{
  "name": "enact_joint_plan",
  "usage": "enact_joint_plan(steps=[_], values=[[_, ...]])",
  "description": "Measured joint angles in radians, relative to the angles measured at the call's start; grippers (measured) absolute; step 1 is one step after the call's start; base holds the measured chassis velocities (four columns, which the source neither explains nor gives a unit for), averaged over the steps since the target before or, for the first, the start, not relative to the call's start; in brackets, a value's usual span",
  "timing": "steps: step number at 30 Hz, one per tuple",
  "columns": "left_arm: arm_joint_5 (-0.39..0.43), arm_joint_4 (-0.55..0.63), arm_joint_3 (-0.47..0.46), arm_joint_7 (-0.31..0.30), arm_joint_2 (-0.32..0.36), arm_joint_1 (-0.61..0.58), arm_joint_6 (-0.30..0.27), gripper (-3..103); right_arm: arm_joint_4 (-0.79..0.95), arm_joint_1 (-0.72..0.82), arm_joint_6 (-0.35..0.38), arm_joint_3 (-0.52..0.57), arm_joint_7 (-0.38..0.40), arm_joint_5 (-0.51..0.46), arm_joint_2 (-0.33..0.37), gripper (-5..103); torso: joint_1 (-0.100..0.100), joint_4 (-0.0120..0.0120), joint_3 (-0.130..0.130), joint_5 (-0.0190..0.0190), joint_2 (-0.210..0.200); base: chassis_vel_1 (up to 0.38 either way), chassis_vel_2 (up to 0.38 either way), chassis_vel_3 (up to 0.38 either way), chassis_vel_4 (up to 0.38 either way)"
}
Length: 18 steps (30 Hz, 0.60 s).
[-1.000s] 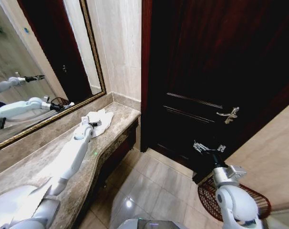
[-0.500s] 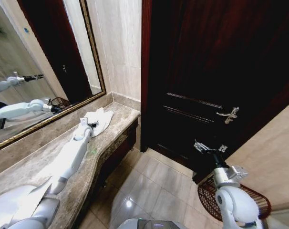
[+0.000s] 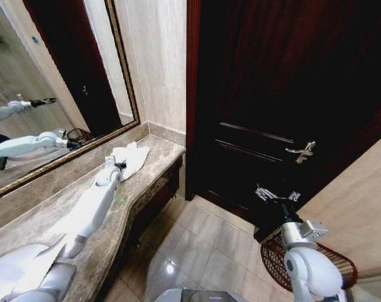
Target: Discard the used towel into the hamper.
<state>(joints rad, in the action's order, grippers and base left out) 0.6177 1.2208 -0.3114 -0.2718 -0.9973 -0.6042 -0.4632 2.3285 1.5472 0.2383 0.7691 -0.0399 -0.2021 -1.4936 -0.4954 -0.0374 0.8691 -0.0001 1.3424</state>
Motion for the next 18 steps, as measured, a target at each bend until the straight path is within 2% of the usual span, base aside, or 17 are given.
enact_joint_plan(steps=[10,15,16,18], values=[[-0.005,0.030,-0.008,0.008,0.001,-0.006,0.005,11,-0.004,0.001,-0.005,-0.004,0.000,0.000,-0.002,100,0.000,0.0000,0.000,-0.0002,0.000,0.000,0.000,0.000,0.000],[-0.005,0.078,-0.019,0.012,0.011,-0.017,0.054,11,-0.004,-0.001,-0.005,-0.005,0.002,-0.001,0.000,100,0.000,0.0001,0.000,-0.0001,0.000,0.000,0.000,0.000,0.000],[-0.007,0.129,-0.035,0.018,0.018,-0.035,0.073,11,-0.003,-0.003,-0.005,-0.006,0.004,-0.002,0.002,100,0.000,0.0001,0.000,-0.0001,0.000,0.000,0.000,0.000,0.000],[-0.010,0.167,-0.046,0.020,0.025,-0.050,0.076,11,-0.001,-0.003,-0.004,-0.006,0.006,-0.003,0.004,100,0.000,0.0002,0.000,0.0000,0.000,0.000,0.000,0.000,0.000]])
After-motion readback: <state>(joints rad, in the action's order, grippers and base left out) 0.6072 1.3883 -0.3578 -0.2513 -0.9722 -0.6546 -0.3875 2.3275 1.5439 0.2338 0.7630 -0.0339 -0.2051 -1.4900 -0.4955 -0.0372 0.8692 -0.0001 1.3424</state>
